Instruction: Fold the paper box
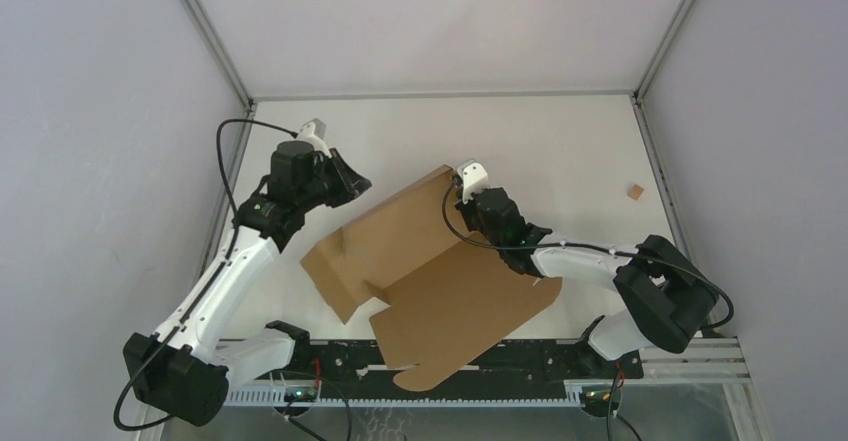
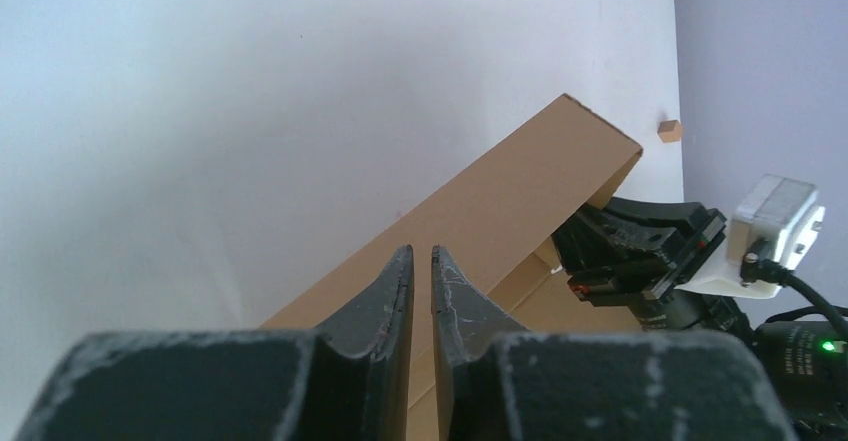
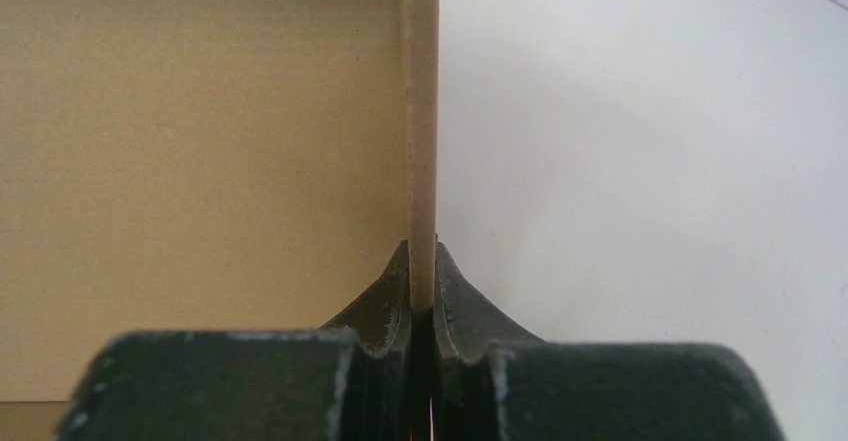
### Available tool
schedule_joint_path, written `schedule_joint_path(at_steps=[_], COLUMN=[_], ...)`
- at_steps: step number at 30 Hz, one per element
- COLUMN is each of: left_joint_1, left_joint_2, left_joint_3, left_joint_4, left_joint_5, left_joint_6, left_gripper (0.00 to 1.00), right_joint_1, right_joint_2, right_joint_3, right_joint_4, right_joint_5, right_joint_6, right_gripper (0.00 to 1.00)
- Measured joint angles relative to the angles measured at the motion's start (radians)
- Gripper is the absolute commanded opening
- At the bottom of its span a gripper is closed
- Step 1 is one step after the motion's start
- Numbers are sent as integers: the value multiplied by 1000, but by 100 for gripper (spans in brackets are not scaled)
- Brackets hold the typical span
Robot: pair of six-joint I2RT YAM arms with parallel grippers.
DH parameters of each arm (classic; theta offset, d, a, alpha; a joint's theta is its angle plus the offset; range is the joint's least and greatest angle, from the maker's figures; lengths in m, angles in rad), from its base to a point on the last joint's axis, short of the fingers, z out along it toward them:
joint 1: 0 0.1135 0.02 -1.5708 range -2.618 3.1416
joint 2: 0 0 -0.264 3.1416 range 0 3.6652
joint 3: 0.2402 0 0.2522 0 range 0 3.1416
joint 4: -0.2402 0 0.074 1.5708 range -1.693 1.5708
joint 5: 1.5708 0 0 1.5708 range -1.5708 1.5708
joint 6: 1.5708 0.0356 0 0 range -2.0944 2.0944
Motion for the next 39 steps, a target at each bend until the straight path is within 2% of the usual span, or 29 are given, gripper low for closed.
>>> schedule_joint_path(at_steps=[6,19,29,39], left_joint_1=[0,0,0,0], left_joint_2=[31,69,90,91], left_joint_3=[-20,-31,-40,-51], left_joint_4=[18,54,74,75], left_joint_5=[23,51,56,56], left_joint_6=[0,0,0,7], left_gripper=[16,16,16,16], right_joint_1=[-8,-12,-40,-54], right_joint_2=[2,129,282,399], right_joint_3=[7,177,401,492], right_joint_4=[2,-119,-344,-476], right_joint_5=[4,122,109,133], right_joint_6=[-18,-56,-49,-5], right_gripper=[5,6,9,9])
